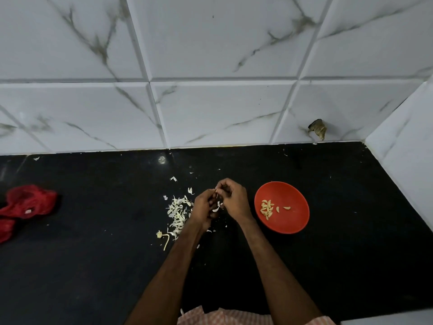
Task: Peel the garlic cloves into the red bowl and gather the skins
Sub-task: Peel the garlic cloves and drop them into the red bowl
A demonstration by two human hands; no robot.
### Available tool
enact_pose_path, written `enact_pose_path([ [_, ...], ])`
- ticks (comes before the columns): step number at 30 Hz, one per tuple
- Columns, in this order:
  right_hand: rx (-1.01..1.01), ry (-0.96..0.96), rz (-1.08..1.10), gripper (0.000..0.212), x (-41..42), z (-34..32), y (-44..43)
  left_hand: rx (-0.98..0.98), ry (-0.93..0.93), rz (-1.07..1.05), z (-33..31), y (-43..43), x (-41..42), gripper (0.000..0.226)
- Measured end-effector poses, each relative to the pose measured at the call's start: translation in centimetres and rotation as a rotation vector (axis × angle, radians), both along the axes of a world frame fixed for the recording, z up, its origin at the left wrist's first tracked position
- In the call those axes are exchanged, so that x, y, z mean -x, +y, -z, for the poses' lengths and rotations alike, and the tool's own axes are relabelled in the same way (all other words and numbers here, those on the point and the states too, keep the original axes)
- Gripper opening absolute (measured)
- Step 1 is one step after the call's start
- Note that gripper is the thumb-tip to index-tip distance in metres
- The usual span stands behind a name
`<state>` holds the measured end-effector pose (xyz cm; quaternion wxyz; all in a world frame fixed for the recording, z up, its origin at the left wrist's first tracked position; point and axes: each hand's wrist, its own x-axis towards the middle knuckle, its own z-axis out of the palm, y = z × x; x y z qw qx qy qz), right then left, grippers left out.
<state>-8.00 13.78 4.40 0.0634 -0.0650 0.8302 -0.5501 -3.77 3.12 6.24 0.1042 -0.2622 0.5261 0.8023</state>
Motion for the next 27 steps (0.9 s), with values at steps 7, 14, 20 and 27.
enact_pose_path([
  [7, -0.201, -0.011, 0.023, 0.025, -0.5, 0.1, -0.2, 0.286, 0.192, 0.078, 1.2, 0.0, 0.5, 0.032],
  [14, 0.013, -0.289, 0.080, 0.042, 0.1, -0.4, 0.0, 0.312, 0.289, 0.154, 0.0, -0.3, 0.5, 0.026],
  [20, 0.207, -0.297, 0.087, 0.030, 0.0, -0.9, 0.4, 0.232, 0.222, 0.100, 0.1, -1.0, 0.4, 0.027],
  [27, 0.375, -0.287, 0.121, 0.010, 0.0, -1.0, 0.3, 0.203, 0.170, 0.072, 0.0, -0.8, 0.6, 0.029],
])
